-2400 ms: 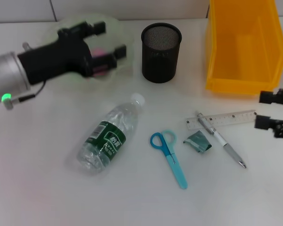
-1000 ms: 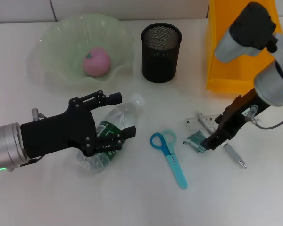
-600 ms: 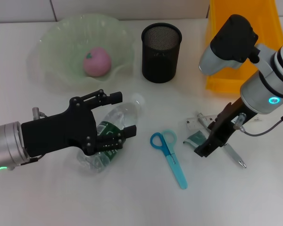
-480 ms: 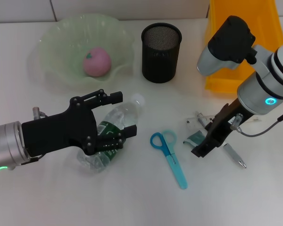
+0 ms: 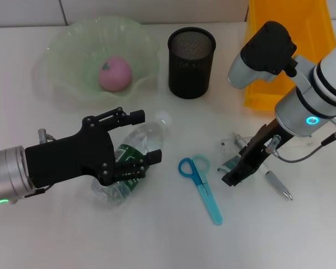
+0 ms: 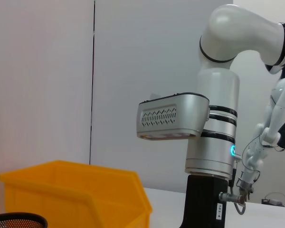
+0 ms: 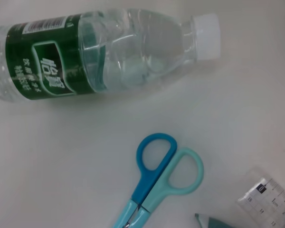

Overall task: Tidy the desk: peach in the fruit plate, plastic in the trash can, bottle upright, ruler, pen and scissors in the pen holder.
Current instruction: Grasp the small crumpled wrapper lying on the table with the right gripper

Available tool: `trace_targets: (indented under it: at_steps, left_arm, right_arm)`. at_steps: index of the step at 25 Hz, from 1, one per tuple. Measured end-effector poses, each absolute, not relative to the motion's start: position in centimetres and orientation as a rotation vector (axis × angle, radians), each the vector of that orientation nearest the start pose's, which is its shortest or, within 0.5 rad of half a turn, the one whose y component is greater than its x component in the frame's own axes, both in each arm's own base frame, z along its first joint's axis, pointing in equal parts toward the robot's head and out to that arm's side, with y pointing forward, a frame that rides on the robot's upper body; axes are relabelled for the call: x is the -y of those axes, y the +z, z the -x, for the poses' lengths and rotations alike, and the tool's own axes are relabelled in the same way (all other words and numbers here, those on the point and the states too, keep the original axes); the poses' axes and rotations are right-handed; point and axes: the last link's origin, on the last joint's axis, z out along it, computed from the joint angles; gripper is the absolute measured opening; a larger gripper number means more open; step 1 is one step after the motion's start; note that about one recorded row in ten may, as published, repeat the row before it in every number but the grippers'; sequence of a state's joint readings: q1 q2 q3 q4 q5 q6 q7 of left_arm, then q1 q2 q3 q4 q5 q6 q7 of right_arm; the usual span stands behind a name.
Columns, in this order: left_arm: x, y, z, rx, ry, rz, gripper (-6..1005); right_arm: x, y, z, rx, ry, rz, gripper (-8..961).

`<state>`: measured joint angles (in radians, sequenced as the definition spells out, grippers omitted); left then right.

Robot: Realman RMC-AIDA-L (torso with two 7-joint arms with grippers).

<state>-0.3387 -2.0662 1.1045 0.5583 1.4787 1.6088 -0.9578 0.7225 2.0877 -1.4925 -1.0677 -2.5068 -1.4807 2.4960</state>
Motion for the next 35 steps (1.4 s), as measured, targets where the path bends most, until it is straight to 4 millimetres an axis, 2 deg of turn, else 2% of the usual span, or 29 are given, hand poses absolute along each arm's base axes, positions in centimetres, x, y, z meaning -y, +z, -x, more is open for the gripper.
trace_targets:
  at_steps: [10,15,20,28,35]
  left_arm:
    - [-27.29,-2.56,26.07,0.235,-1.005,2.673,812]
    - [-27.29,-2.57,26.07,0.235,-1.005,2.673,813]
    - [-27.29,-2.57,26.06,0.235,-1.005,2.673,812]
    - [-27.36,-2.57,26.0,0.232,-1.006,2.673,813]
    - [-27.31,-2.57,26.05,0.234,-1.005,2.673,813]
  right_arm:
    - [-35.28,-5.33,-17.95,-0.895,-0.617,2.764,795]
    - [-35.31,-5.32,-17.99,-0.894,-0.619,2.762,598]
    - [-35.31,-5.47,-18.13,-0.9,-0.624,2.765,521]
    - [-35.19,-6.14,-18.1,-0.873,-0.66,2.774,509]
    - [-35.25,-6.26,-18.07,-0.87,-0.668,2.776,401]
